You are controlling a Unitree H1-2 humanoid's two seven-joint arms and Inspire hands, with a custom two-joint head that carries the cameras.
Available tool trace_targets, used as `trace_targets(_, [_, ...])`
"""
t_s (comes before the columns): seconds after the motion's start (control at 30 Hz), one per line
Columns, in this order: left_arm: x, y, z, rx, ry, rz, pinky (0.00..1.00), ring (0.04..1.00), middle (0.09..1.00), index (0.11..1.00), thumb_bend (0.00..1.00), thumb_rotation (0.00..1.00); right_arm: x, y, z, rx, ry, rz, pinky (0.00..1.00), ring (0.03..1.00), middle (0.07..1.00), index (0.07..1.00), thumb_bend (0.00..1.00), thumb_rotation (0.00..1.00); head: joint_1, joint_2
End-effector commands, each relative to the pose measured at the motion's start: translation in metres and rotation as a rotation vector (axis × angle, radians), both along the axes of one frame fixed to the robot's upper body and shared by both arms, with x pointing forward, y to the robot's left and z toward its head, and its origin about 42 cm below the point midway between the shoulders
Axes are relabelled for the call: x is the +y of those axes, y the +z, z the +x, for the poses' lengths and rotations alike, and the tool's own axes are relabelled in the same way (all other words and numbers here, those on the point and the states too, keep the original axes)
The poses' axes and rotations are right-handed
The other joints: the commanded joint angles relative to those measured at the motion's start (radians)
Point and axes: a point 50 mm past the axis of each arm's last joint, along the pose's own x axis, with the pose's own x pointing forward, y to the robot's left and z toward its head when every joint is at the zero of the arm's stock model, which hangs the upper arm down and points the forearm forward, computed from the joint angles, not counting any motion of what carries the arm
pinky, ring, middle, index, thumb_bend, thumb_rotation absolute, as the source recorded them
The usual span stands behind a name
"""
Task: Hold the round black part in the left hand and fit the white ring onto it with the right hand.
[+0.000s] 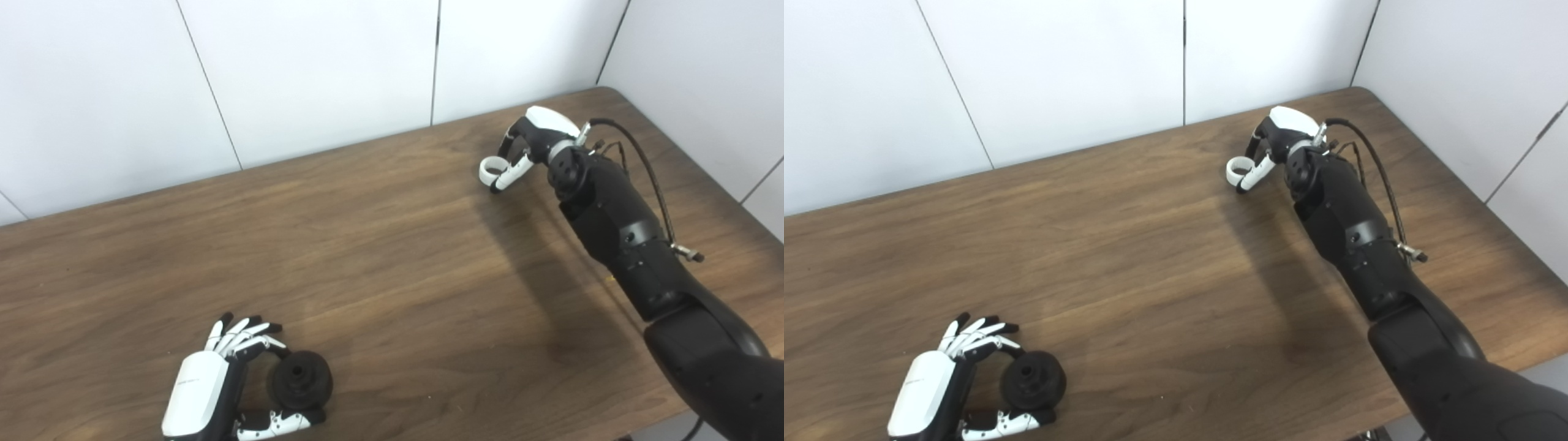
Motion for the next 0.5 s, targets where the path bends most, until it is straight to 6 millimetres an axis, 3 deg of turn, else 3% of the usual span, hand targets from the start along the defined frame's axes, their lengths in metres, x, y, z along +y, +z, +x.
trace_targets(0.0, [0.0143, -0.0083, -0.0049, 0.059, 0.034, 0.071, 1.0, 0.88, 0.778, 0.483, 0.52, 0.05, 0.001, 0.0265, 0.0088, -0.074, 0.002, -0.022, 0.96, 0.942, 0.856, 0.494, 0.52, 0.15, 0.001, 0.003])
trace_targets(0.47, [0.0145, -0.0081, -0.004, 0.06, 0.032, 0.072, 1.0, 0.884, 0.78, 0.482, 0.52, 0.05, 0.0023, 0.0251, 0.0059, -0.073, 0.002, -0.017, 0.97, 0.951, 0.865, 0.494, 0.52, 0.15, -0.001, 0.002])
